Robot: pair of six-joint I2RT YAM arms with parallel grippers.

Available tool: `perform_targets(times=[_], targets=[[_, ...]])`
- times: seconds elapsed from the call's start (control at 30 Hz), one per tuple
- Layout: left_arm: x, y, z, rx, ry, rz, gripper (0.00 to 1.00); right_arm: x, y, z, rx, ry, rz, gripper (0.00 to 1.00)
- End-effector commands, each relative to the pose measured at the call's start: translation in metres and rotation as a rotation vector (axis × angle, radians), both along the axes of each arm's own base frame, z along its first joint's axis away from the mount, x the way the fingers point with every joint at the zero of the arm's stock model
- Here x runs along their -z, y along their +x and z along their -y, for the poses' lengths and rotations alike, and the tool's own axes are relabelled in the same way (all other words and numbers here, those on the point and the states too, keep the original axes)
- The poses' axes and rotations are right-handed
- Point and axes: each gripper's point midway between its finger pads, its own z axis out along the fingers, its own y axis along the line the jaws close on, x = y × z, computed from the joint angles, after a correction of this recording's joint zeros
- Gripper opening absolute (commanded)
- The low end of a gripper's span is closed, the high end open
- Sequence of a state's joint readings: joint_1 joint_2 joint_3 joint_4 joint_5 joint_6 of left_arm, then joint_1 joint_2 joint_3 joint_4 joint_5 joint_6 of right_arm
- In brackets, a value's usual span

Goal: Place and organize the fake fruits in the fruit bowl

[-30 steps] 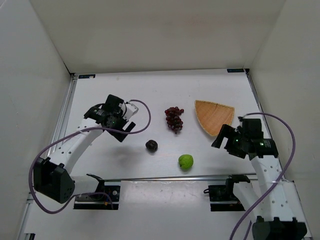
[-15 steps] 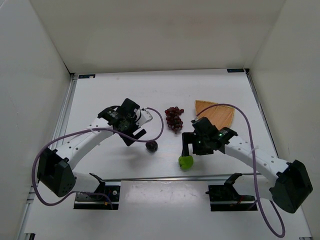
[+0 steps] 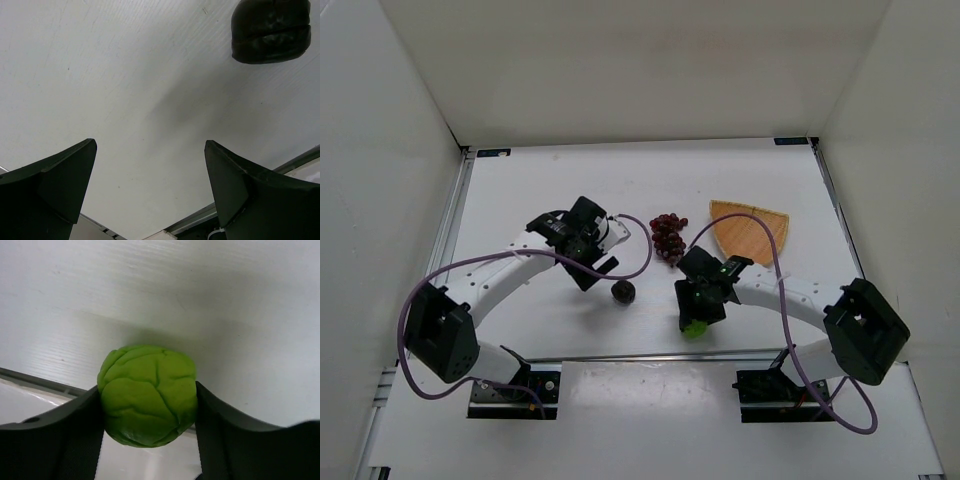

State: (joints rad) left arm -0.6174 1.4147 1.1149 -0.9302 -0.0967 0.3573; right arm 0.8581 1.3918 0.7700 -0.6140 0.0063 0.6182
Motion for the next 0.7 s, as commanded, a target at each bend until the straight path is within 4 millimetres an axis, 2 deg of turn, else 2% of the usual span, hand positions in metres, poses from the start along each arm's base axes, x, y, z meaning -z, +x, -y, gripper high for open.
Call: perform_targets(times=[0.0, 0.03, 0.07, 0.13, 0.17, 0.2, 0.27, 0.3, 0.33, 0.4, 0.43, 0.47, 0.53, 0.57, 0.6, 0.67], targets=[[-0.004, -0.002, 0.018, 0.026, -0.051, 0.012, 1.00, -0.014, 0.010, 0.004, 0.051, -0.028, 0.051, 0.47], [-0.004, -0.003, 0.021, 0.037, -0.051, 0.012, 1.00, -0.027, 0.018, -0.001, 0.067, -0.005, 0.090, 0.32], [-0.004, -0.005, 0.024, 0.049, -0.051, 0.012, 1.00, -0.033, 0.025, 0.002, 0.089, -0.011, 0.118, 0.28], [-0.004, -0.011, 0.037, 0.095, -0.051, 0.010, 1.00, -0.050, 0.039, 0.010, 0.131, -0.001, 0.160, 0.26], [-0.004, -0.014, 0.041, 0.112, -0.051, 0.010, 1.00, -0.066, 0.052, 0.009, 0.147, 0.015, 0.202, 0.26], [-0.001, -0.017, 0.045, 0.139, -0.040, 0.003, 1.00, -0.076, 0.069, 0.023, 0.217, -0.006, 0.248, 0.24], [0.002, -0.025, 0.055, 0.192, -0.029, -0.005, 1.00, -0.094, 0.088, 0.044, 0.287, -0.032, 0.297, 0.23], [0.004, -0.026, 0.059, 0.203, -0.023, -0.012, 1.00, -0.108, 0.109, 0.061, 0.366, -0.039, 0.337, 0.23], [0.005, -0.028, 0.065, 0.223, -0.020, -0.016, 1.00, -0.114, 0.118, 0.074, 0.418, -0.057, 0.355, 0.23], [0.016, -0.029, 0.070, 0.236, 0.005, -0.045, 1.00, -0.111, 0.143, 0.109, 0.526, -0.133, 0.359, 0.23], [0.017, -0.025, 0.077, 0.240, -0.005, -0.046, 1.00, -0.115, 0.154, 0.117, 0.553, -0.148, 0.367, 0.23], [0.019, -0.023, 0.080, 0.240, 0.000, -0.052, 1.00, -0.102, 0.164, 0.134, 0.589, -0.194, 0.327, 0.23], [0.030, -0.021, 0.090, 0.251, -0.005, -0.094, 1.00, -0.100, 0.182, 0.139, 0.614, -0.194, 0.302, 0.23], [0.029, -0.017, 0.097, 0.254, -0.017, -0.094, 1.00, -0.086, 0.189, 0.146, 0.633, -0.224, 0.260, 0.28], [0.038, -0.016, 0.099, 0.244, 0.000, -0.117, 1.00, -0.082, 0.194, 0.147, 0.629, -0.227, 0.245, 0.33], [0.044, -0.016, 0.107, 0.253, -0.011, -0.144, 1.00, -0.069, 0.204, 0.150, 0.637, -0.251, 0.207, 0.51]])
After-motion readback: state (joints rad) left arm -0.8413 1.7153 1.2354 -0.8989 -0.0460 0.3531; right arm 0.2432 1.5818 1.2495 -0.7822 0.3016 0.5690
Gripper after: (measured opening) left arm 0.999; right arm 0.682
